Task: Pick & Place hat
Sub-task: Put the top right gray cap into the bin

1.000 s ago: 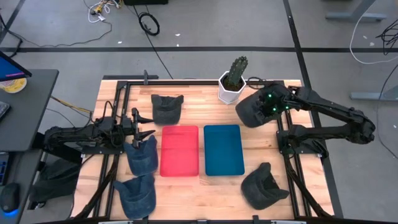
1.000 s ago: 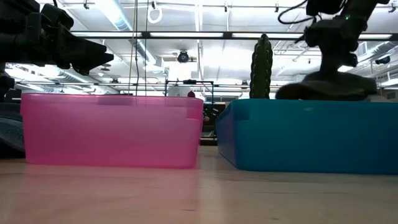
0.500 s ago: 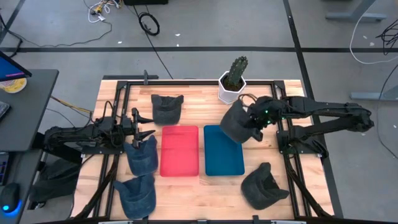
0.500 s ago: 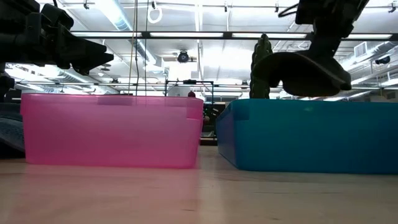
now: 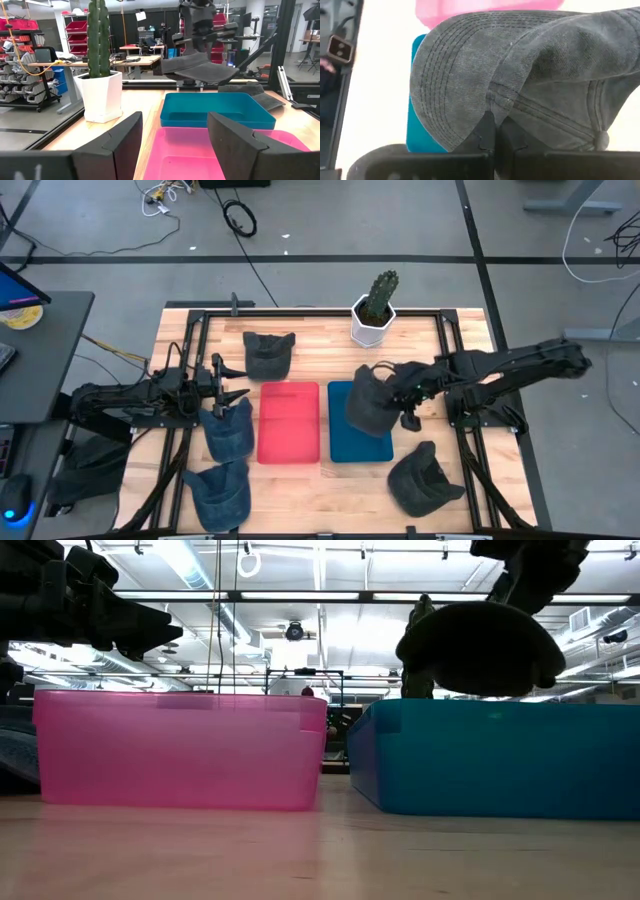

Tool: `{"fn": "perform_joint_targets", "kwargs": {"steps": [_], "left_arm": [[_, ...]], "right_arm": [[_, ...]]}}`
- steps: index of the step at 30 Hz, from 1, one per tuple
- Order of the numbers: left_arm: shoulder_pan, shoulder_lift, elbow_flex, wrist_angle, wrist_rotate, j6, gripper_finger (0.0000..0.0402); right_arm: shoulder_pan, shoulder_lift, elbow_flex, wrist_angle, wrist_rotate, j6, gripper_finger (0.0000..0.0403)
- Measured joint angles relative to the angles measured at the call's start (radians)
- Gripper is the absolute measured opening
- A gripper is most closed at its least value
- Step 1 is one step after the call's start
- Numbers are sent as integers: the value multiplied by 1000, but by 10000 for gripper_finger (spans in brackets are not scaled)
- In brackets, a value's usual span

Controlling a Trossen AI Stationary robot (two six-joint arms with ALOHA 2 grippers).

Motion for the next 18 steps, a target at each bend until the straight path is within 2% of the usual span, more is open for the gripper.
{"fn": "perform_joint_targets", "kwargs": {"steps": [18], "left_arm": [[0, 0, 0, 0, 0, 0, 227]], "right_arm": [[92, 236, 0, 113, 13, -266, 0]]}}
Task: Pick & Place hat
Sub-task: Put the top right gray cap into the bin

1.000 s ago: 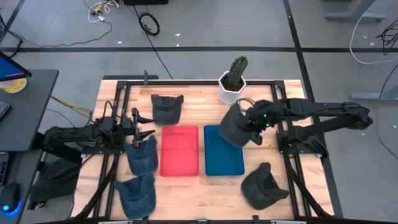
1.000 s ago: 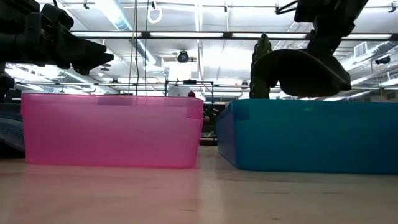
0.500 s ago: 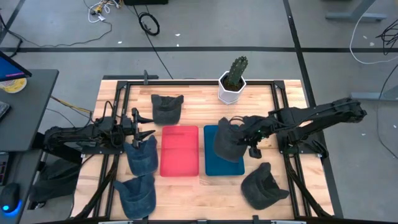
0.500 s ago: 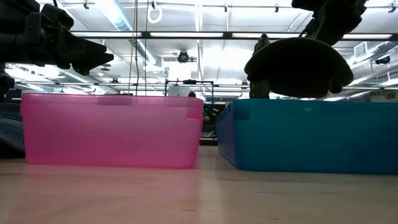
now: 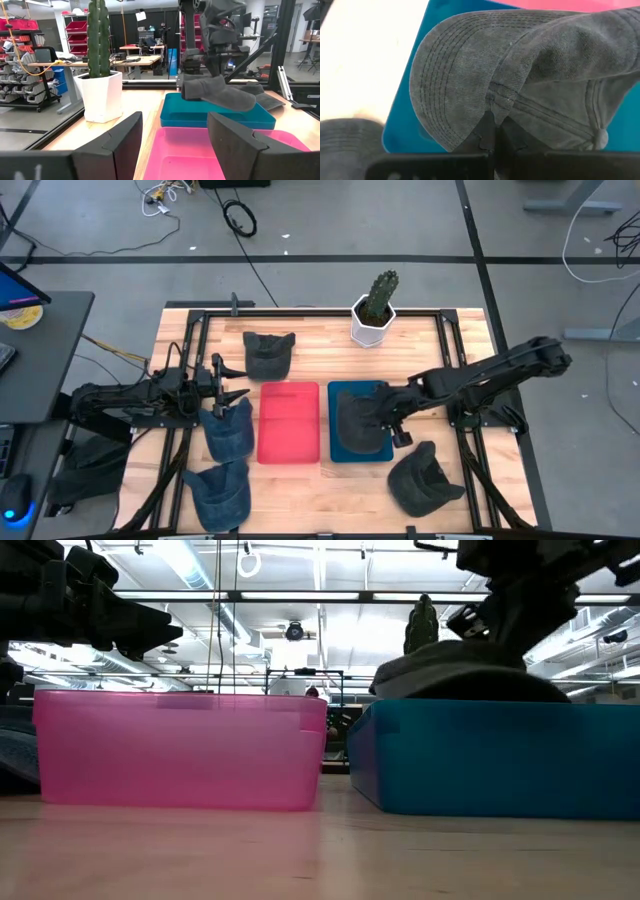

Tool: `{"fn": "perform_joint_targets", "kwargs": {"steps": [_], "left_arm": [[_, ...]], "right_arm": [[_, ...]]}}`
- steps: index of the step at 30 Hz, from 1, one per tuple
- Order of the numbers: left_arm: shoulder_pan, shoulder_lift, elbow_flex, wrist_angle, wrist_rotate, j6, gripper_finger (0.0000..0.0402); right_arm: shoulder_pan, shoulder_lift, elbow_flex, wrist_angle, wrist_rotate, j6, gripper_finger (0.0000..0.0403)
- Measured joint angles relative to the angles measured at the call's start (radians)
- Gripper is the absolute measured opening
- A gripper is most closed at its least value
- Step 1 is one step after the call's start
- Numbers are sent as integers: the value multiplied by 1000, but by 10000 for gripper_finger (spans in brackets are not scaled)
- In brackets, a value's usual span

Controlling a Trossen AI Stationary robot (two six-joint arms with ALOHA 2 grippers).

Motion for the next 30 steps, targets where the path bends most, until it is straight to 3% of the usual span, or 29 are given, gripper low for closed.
{"fn": "perform_joint_targets", "kwargs": {"steps": [16, 30], "left_arm": [[0, 0, 0, 0, 0, 0, 227], [0, 0, 0, 0, 0, 0, 227]], "right_arm": [[3, 138, 0, 20, -3, -58, 7], [2, 143, 12, -25, -2, 39, 100]]}}
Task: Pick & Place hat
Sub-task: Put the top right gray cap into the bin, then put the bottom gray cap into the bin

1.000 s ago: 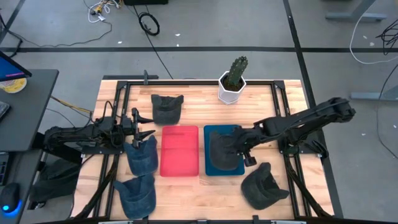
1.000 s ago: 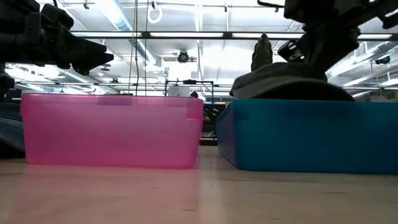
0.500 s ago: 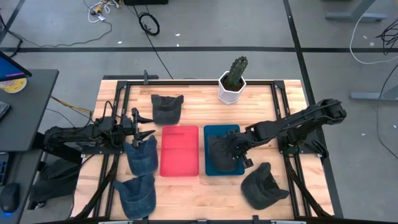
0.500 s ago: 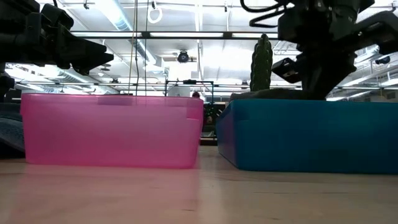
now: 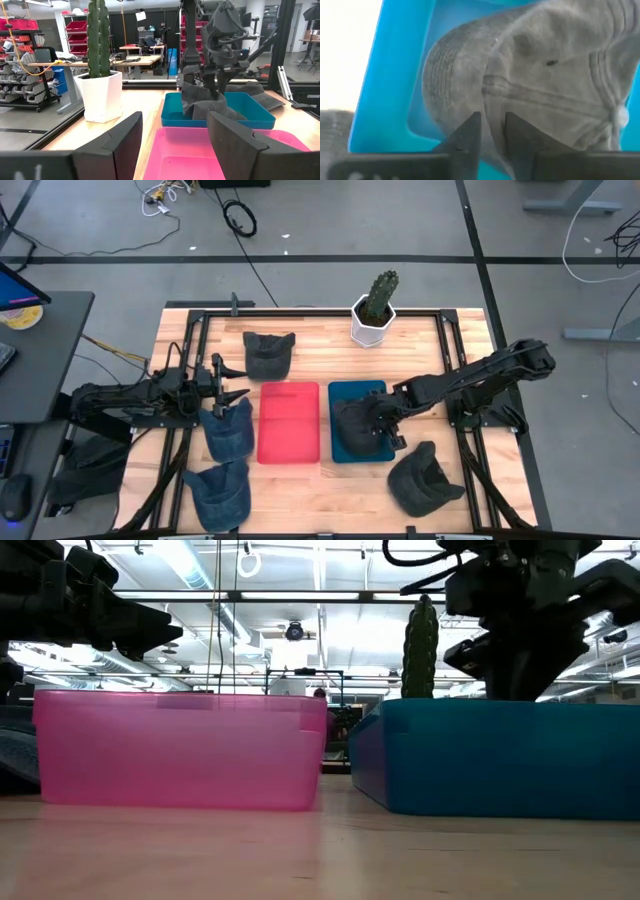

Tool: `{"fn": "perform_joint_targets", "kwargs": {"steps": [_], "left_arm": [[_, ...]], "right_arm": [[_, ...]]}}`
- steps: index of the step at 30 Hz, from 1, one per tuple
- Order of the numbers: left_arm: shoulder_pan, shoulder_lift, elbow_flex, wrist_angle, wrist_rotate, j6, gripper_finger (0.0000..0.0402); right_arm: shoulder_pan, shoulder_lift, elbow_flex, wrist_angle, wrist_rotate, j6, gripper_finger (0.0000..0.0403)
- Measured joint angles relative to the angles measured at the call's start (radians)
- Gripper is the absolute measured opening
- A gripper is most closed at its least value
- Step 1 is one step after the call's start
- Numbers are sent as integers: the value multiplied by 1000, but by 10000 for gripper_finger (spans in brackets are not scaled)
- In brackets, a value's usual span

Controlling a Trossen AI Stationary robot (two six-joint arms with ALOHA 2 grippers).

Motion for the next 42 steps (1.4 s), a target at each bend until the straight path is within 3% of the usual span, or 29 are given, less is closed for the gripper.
{"fn": "perform_joint_targets", "kwargs": {"steps": [8, 13, 16, 20, 23, 32, 42], "left_arm": [[0, 0, 0, 0, 0, 0, 227], [0, 0, 0, 0, 0, 0, 227], [0, 0, 0, 0, 0, 0, 227], [0, 0, 0, 0, 0, 0, 227], [0, 0, 0, 0, 0, 0, 227], [0, 0, 0, 0, 0, 0, 227], [0, 0, 0, 0, 0, 0, 227]], "right_arm": [[0, 0, 164, -182, 0, 140, 173], [0, -1, 255, -242, -11, 429, 199], [0, -1, 275, -259, -81, 637, 205], [2, -1, 277, -295, -227, 779, 206], [28, -1, 277, -357, -253, 881, 206], [189, -57, 277, -461, -93, 1128, 206], [466, -162, 277, -498, 161, 1529, 206]]}}
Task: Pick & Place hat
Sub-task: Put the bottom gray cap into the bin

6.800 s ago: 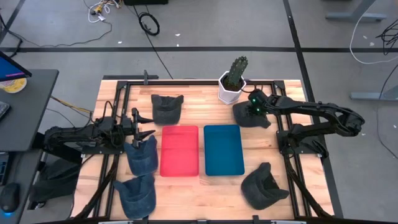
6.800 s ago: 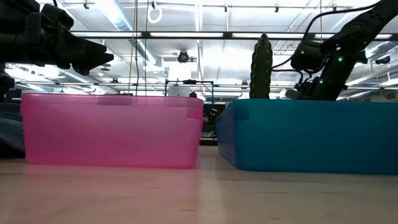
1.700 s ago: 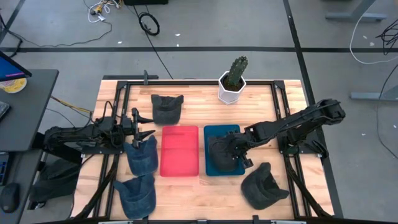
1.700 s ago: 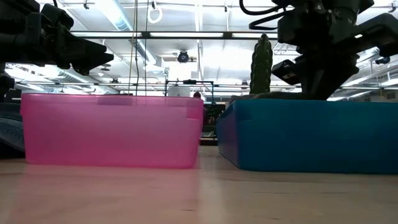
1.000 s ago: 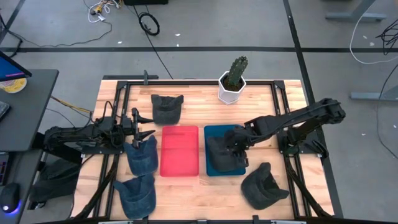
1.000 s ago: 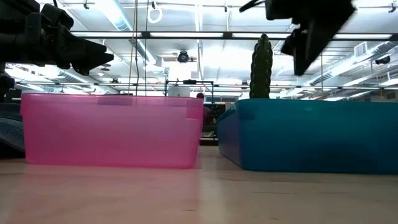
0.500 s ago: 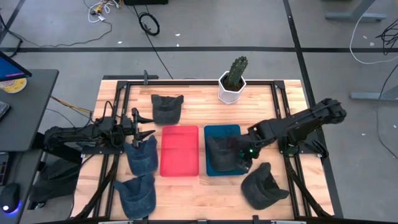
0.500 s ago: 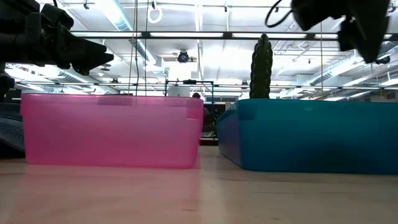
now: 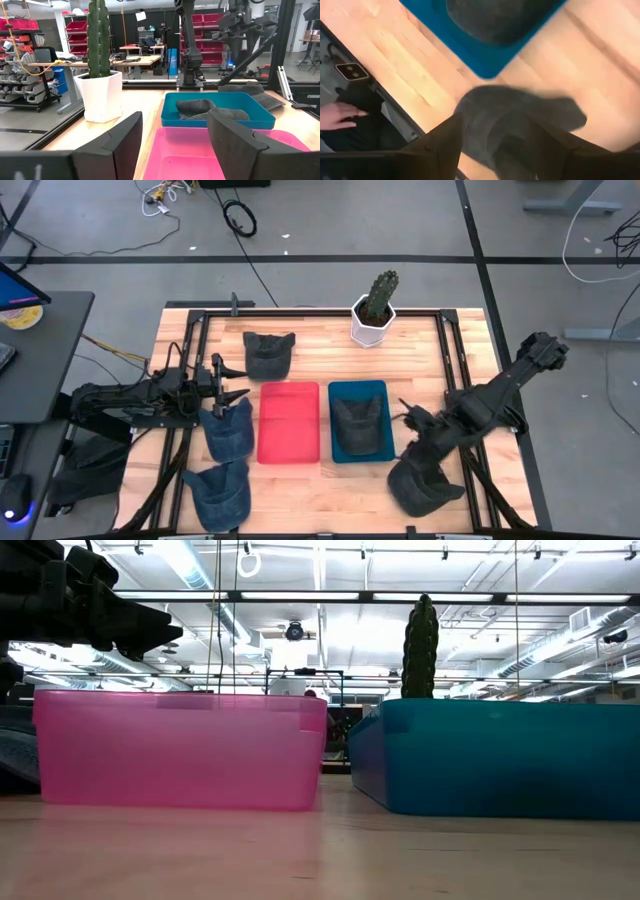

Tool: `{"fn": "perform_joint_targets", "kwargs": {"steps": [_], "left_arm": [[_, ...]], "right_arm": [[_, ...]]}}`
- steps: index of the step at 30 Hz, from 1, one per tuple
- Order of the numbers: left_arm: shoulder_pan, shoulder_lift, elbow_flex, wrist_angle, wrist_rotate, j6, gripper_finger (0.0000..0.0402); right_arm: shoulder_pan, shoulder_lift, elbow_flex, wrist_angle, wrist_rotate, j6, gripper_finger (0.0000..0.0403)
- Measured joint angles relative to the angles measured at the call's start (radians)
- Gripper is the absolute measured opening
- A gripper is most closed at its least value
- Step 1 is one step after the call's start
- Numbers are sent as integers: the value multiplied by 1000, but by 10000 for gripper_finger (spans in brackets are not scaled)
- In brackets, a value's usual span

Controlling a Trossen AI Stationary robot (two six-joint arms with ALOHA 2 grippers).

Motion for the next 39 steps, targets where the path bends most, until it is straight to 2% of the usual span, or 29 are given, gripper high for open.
{"fn": "perform_joint_targets", "kwargs": {"steps": [4, 8, 16, 22, 35, 39], "left_arm": [[0, 0, 0, 0, 0, 0, 227], [0, 0, 0, 0, 0, 0, 227], [0, 0, 0, 0, 0, 0, 227], [0, 0, 0, 0, 0, 0, 227], [0, 0, 0, -1, 0, 0, 227], [0, 0, 0, 0, 0, 0, 227]], "right_arm": [[82, 12, -4, -32, 30, 136, 206], [143, 23, -56, 27, 21, 236, 206], [236, 23, -282, 350, -64, 388, 206], [260, 24, -428, 612, -69, 456, 206], [261, 24, -529, 649, -85, 464, 204], [260, 24, -555, 673, -94, 487, 172]]}}
